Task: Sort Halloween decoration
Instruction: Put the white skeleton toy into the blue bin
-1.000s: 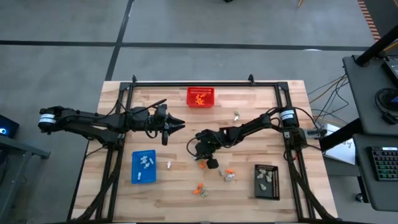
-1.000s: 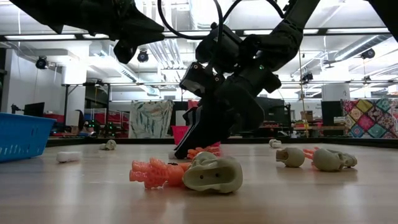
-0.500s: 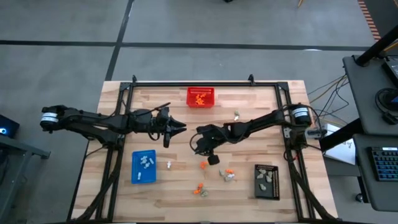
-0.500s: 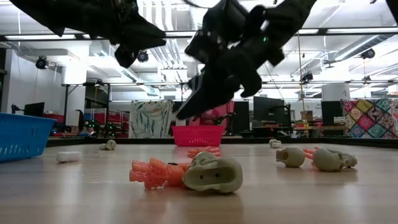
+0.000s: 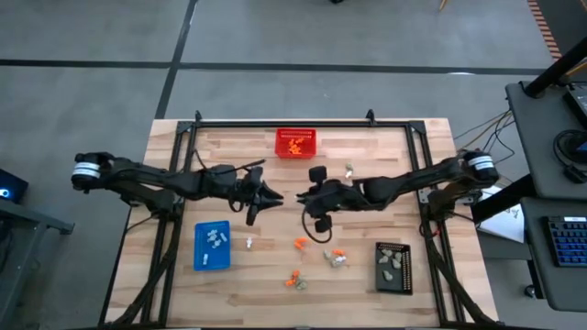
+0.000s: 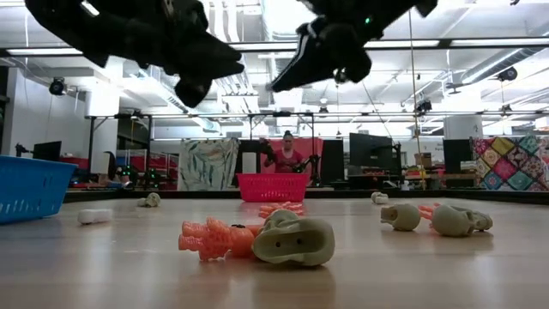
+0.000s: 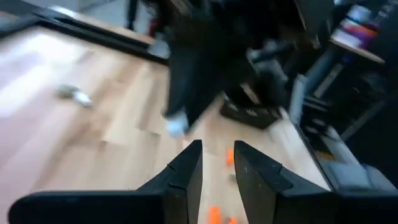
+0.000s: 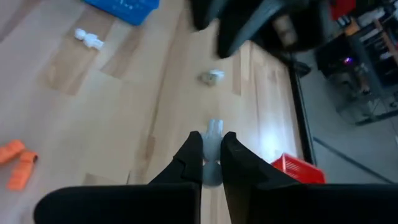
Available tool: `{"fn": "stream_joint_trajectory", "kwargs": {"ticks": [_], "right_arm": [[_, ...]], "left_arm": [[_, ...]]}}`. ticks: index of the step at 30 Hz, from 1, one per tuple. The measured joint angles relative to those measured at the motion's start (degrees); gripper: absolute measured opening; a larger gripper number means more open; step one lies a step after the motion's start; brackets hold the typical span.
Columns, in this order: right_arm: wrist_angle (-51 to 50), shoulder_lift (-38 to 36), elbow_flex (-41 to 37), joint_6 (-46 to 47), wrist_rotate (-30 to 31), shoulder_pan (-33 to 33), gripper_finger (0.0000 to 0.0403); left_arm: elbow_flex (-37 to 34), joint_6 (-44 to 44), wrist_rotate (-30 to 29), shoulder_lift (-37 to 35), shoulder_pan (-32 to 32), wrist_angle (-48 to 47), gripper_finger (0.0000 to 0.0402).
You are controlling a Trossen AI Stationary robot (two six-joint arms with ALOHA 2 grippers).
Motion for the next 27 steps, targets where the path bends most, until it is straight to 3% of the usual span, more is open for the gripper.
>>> {"fn": "stream_joint_trajectory", "kwargs": {"ticks": [4,15,18,22,27], "right_arm": [[0.8,-1.6,-0.1,-1.4,0.1,1.3,0.0022],[1.8,-1.7,-0.1,-4.0,1.5,1.9,0.0022],[1.9,-1.7,-0.1,-4.3,1.5,1.9,0.0022],[1.9,-1.7,-0.1,-4.3,1.5,1.9,0.0022],[1.9,-1.7,-0.1,-4.4,1.5,1.9,0.0022]], "left_arm": [[0.4,1.5,1.7,2.9,0.0,1.3,0.009],[0.5,2.9,1.2,8.1,0.0,8.4,0.0184],[0.5,2.3,0.6,8.2,0.0,9.4,0.0189],[0.5,0.3,-5.2,8.2,0.1,11.0,0.0188],[0.5,-0.7,-5.2,8.2,0.0,13.2,0.0183]]}}
